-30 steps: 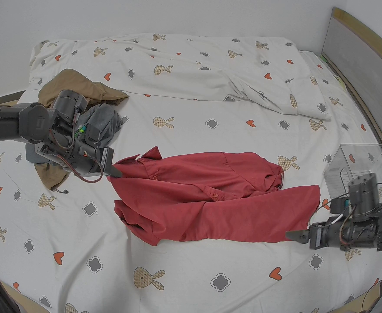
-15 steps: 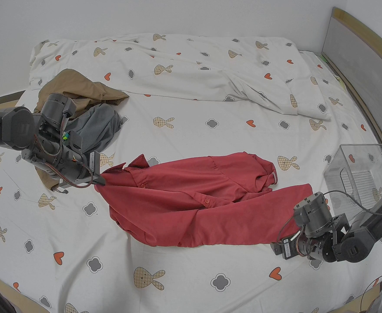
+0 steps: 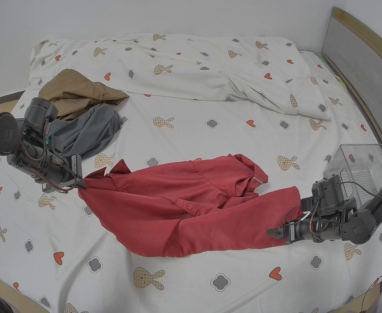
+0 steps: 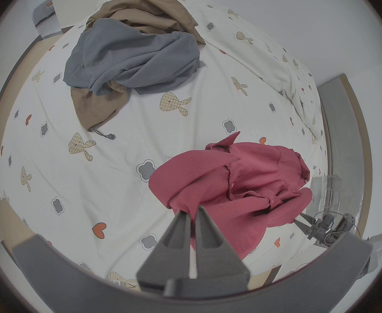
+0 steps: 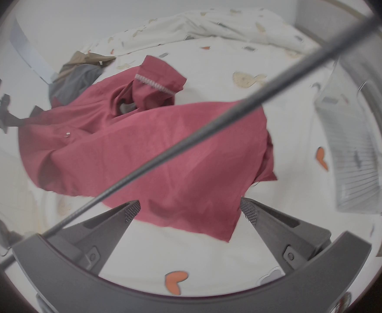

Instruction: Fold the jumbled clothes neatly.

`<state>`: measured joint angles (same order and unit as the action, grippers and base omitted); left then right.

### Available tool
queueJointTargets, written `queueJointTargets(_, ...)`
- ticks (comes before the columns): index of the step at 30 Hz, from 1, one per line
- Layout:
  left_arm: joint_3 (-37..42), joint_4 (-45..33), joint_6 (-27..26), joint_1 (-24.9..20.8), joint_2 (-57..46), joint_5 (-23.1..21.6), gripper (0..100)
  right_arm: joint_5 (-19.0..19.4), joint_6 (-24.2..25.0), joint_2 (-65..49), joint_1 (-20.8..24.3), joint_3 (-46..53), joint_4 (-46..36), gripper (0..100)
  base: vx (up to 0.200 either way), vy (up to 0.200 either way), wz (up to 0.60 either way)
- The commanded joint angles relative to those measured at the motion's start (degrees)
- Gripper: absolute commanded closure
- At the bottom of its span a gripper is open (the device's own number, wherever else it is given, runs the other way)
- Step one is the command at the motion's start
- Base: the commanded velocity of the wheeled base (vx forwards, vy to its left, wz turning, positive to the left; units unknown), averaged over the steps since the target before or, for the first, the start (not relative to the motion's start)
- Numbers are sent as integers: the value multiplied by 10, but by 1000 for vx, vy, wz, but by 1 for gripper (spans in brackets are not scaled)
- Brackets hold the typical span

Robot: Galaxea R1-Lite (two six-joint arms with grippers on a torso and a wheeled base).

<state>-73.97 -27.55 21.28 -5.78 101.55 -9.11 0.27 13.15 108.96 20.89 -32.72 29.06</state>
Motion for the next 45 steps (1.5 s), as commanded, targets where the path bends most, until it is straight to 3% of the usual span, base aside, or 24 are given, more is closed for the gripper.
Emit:
queueJointTargets(1, 16, 15, 0, 4, -10, 5, 100, 120, -20, -19, -72, 45, 1, 0, 0, 0, 0)
queueJointTargets(5, 24, 18, -3, 5, -14, 5, 100, 134, -29, -5, -90, 37, 3, 0, 0, 0, 0)
queueJointTargets(15, 28, 18, -10, 4, -14, 5, 100, 150, -27, 9, -85, 32, 4, 0, 0, 0, 0)
queueJointTargets(20, 28, 18, -11, 4, -13, 5, 100, 193, -23, 13, -92, 4, 5, 0, 0, 0, 0)
queueJointTargets(29, 31, 18, -11, 4, -11, 5, 100, 200, -11, 21, -123, -63, 4, 0, 0, 0, 0)
queueJointTargets(39, 31, 19, -12, 4, -9, 5, 100, 201, -9, 24, -118, -80, 3, 0, 0, 0, 0)
queueJointTargets(45, 31, 19, -12, 4, -6, 5, 100, 245, 35, 14, -111, -73, 2, 0, 0, 0, 0)
